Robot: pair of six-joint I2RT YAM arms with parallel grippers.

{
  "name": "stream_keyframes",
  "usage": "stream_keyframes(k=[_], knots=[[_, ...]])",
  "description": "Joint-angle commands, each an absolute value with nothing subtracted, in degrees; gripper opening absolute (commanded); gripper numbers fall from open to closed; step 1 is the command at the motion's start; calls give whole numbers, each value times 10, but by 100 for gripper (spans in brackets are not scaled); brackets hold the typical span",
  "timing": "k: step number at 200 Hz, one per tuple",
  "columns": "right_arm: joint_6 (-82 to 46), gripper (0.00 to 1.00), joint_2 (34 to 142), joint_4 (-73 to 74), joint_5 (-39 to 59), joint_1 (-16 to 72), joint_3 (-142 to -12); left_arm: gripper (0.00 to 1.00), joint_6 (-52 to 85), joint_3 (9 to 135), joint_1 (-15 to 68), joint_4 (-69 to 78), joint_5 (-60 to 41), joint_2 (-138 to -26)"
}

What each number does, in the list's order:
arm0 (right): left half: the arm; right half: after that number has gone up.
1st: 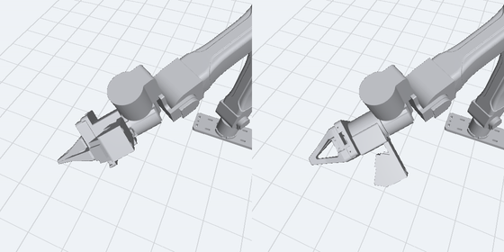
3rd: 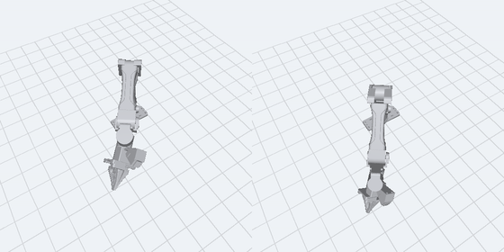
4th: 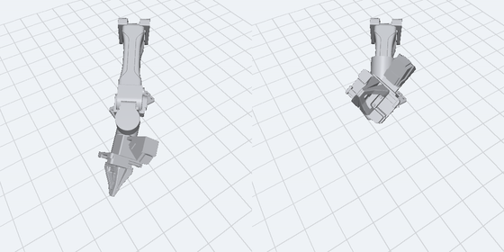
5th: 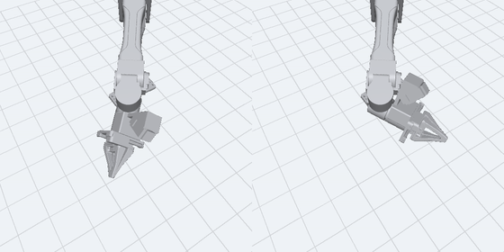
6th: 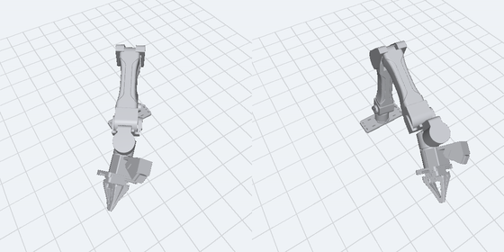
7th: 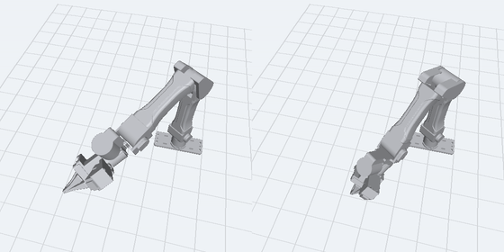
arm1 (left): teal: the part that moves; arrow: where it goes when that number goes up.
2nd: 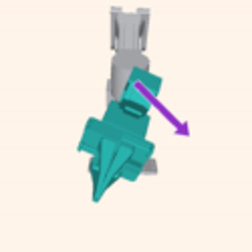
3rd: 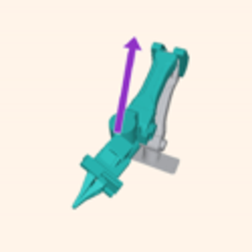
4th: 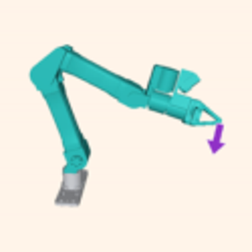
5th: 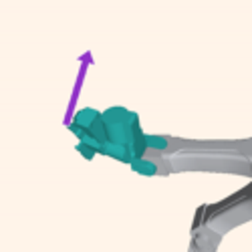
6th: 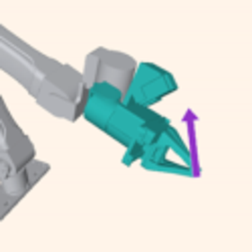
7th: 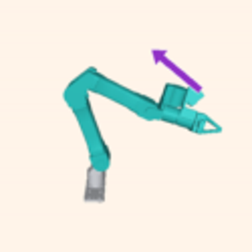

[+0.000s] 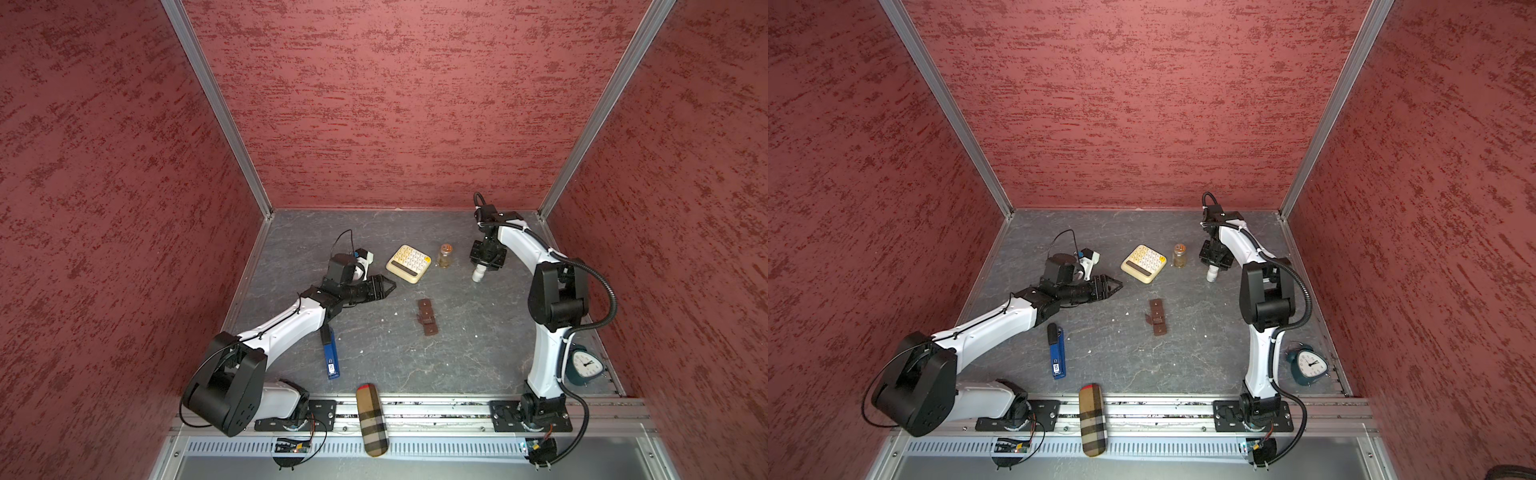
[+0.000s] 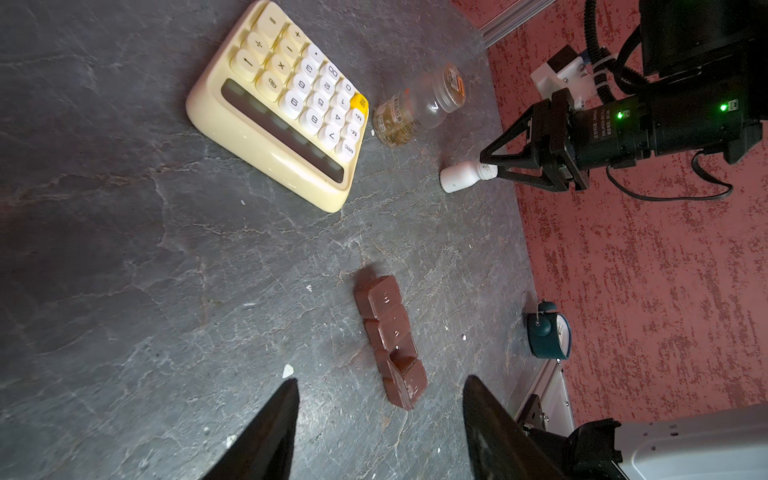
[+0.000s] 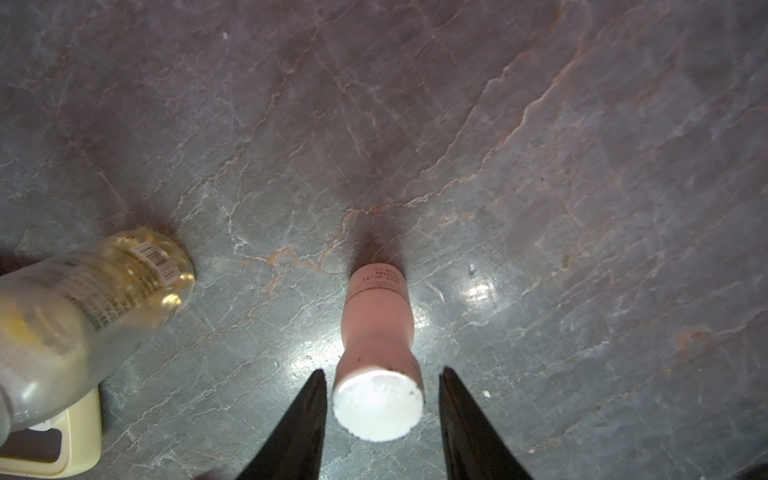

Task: Sort the pills into containers
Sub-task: 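Move the right gripper over the upright white pill bottle and lower it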

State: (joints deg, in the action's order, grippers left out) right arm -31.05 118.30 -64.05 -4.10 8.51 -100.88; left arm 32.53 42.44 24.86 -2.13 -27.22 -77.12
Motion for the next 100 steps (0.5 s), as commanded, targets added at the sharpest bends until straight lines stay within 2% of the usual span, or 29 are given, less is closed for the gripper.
stream_keyframes(k=[1, 39, 73, 100], knots=[[-312, 43, 1192, -657, -42, 84, -1029, 63, 313, 435, 241, -21, -289, -769], [-313, 38, 1200, -660, -38, 84, -1032, 64, 311, 438, 236, -19, -294, -773], [-313, 44, 1202, -664, -34, 84, -1034, 64, 311, 438, 233, -16, -299, -777], [-312, 39, 1201, -665, -32, 85, -1033, 64, 312, 437, 234, -14, -298, -776]])
